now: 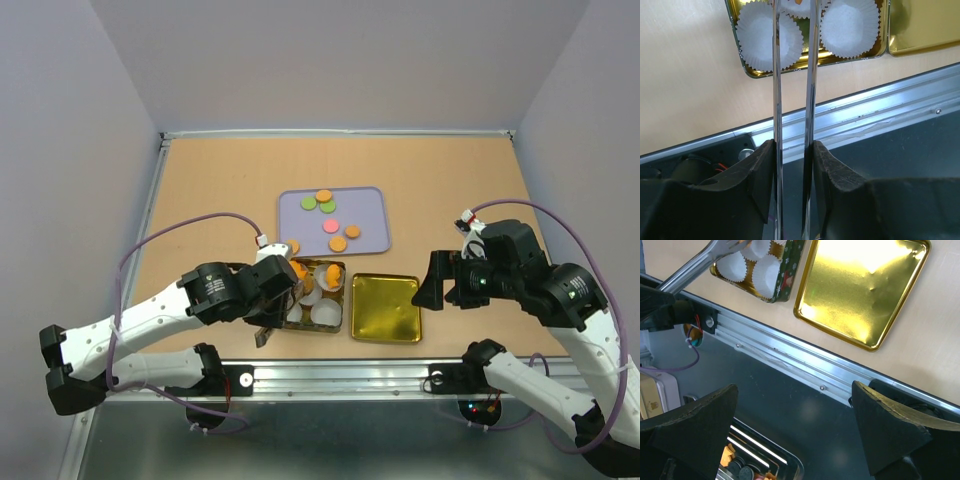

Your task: Pack the cookies

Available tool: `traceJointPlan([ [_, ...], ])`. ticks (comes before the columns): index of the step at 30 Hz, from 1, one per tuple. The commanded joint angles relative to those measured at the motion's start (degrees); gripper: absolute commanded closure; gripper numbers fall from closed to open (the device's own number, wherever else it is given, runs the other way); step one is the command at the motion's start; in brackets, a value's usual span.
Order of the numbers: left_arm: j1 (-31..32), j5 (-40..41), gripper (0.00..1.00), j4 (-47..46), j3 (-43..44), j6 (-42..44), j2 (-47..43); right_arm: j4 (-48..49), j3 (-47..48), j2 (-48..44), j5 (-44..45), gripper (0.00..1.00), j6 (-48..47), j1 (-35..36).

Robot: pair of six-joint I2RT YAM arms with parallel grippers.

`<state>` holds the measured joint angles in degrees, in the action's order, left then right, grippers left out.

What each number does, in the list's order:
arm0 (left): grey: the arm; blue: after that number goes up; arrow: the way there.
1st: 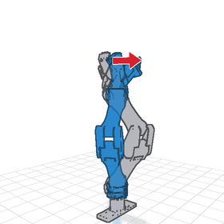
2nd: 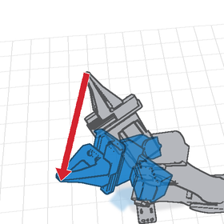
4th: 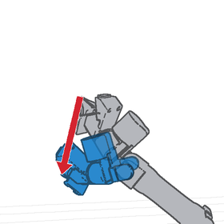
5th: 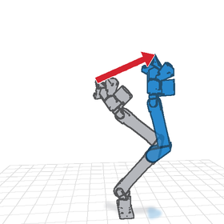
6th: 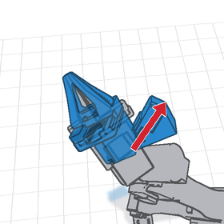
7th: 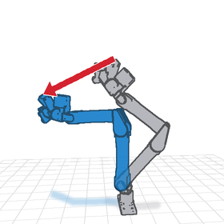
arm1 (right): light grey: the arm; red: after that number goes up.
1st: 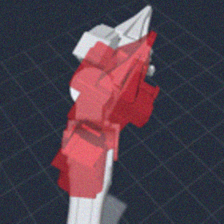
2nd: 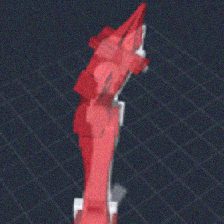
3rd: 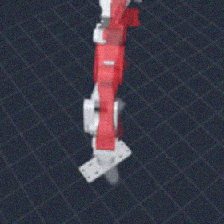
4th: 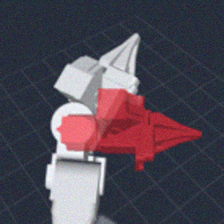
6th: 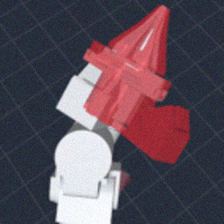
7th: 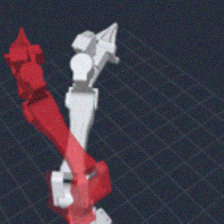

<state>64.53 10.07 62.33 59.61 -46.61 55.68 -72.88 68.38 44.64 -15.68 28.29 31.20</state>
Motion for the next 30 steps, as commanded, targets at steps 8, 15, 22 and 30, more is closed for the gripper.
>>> traceJointPlan([
  [8,0.33,1.27,0.78,-1.51,-0.55,1.52,2.06,0.99,-1.14,-0.35,0.39,0.00,0.01,0.44],
  [15,0.24,1.54,0.64,-1.59,0.06,1.52,1.80,0.99,-1.49,-0.08,0.74,0.00,-0.43,0.44],
  [22,0.33,1.27,0.40,-1.68,-0.11,0.91,1.19,0.99,-1.58,0.01,0.92,0.00,-0.78,0.44],
  [30,0.24,2.50,0.34,-1.33,2.78,0.64,1.27,0.99,-1.49,0.27,1.00,0.00,-1.40,0.53],
])
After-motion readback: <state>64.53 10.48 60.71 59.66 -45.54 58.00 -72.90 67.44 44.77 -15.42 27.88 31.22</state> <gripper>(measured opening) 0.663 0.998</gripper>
